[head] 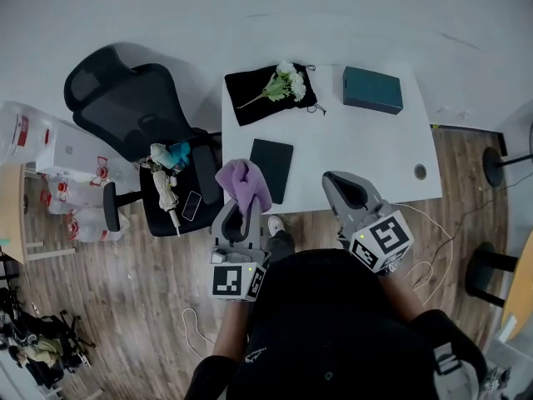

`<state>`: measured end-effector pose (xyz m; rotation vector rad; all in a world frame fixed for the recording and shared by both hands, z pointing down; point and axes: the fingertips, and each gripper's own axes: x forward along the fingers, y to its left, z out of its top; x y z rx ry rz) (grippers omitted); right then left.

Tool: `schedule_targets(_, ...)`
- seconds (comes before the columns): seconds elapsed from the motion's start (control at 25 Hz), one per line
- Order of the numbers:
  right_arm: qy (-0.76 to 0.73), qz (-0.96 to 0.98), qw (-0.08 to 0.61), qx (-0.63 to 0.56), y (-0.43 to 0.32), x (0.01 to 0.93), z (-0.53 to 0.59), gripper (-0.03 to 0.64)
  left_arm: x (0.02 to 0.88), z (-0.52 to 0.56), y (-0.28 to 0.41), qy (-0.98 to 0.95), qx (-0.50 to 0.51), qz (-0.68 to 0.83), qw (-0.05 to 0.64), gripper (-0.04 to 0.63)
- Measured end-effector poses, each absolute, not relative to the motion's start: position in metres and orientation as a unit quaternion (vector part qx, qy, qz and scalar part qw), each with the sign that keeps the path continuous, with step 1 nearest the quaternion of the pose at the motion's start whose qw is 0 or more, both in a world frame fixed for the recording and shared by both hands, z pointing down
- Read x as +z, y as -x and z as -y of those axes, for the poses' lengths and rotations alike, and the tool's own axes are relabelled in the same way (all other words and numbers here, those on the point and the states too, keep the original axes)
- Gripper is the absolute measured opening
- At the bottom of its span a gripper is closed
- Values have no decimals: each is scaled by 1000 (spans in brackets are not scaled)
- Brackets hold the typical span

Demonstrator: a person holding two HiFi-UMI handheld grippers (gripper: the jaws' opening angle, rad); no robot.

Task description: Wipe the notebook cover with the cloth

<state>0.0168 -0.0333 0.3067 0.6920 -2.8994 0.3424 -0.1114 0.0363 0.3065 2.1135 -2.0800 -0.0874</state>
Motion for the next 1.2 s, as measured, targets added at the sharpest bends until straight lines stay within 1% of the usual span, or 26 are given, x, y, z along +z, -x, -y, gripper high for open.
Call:
schedule_targets(0.52, -316, 940, 58, 119, 38, 315, 64, 2, 337, 29, 161, -785, -5, 609, 114, 75)
schedule_targets(0.96, -377, 914, 71, 130, 39, 327, 73, 3, 393, 65, 156, -822, 13, 541, 178, 75)
schedule_targets(1.2, -390, 906, 80, 140, 35, 335, 77, 2, 420, 83, 149, -831, 37, 519, 197, 75)
